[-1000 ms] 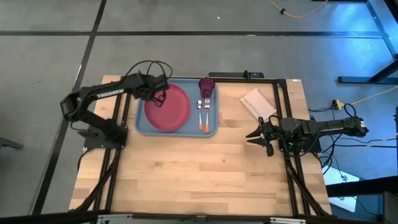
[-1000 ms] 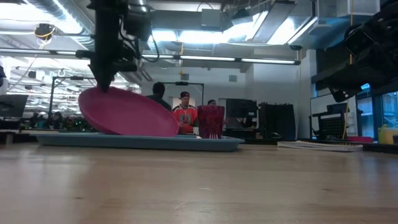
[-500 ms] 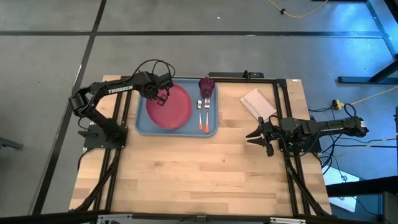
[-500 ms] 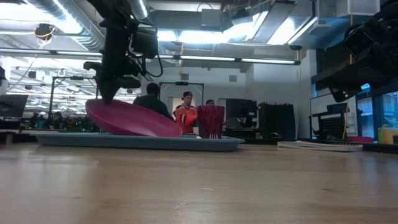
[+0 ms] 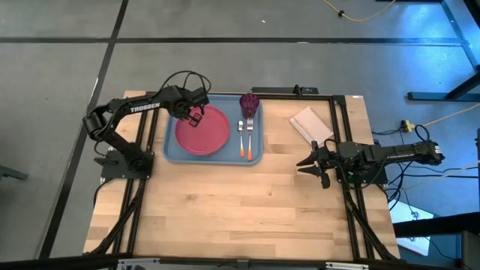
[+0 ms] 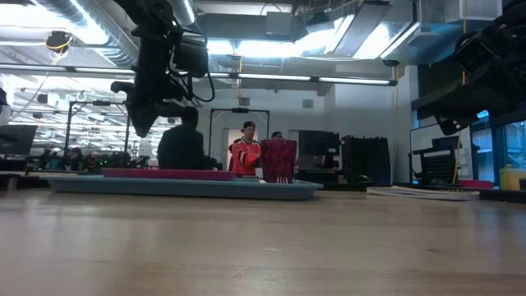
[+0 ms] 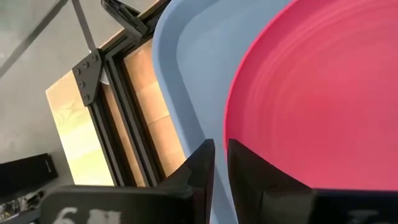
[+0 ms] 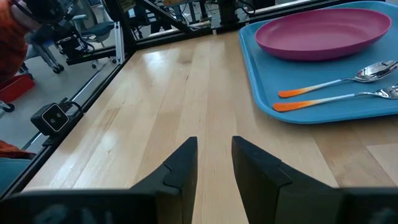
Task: Pick and place plate/cup/fork/spoon on tray
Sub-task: Put the pink plate on the blue tray
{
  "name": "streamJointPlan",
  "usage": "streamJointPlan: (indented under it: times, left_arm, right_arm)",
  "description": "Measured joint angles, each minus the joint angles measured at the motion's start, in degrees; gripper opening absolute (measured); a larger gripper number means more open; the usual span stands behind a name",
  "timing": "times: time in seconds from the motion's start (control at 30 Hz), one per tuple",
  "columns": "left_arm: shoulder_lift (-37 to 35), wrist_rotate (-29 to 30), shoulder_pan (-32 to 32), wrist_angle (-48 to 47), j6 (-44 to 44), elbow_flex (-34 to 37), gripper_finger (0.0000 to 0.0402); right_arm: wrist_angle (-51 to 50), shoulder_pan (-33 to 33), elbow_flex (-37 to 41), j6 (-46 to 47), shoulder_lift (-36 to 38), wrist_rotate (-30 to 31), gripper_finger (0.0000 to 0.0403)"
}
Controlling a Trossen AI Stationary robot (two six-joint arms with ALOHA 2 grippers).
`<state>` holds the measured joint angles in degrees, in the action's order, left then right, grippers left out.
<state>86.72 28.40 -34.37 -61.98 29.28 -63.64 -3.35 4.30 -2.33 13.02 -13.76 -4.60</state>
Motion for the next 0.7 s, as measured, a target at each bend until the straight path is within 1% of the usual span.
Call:
streamJointPlan:
  times: [0.23,0.33,0.4,0.53,0.7]
  left_arm:
    - [0.0,-3.0,1.9,-1.5,-1.1,0.0,0.0039]
    - [0.0,-2.9,3.5,-2.6,-0.6,0.3,0.0039]
    - [0.0,-1.8,4.7,-2.6,1.4,1.2,0.0039]
    - [0.0,2.4,6.1,-2.6,7.8,4.6,0.0035]
    - [0.0,2.3,6.5,-2.4,12.8,10.1,0.0035]
  right_arm:
    - [0.0,0.0,0.0,0.0,0.0,0.0,0.0104]
    - [0.0,0.0,0.0,0.0,0.0,0.0,0.0104]
    - [0.0,0.0,0.0,0.0,0.0,0.0,0.0104]
    - [0.0,0.0,0.0,0.0,0.0,0.0,0.0104]
    - [0.0,0.0,0.0,0.0,0.0,0.0,0.0104]
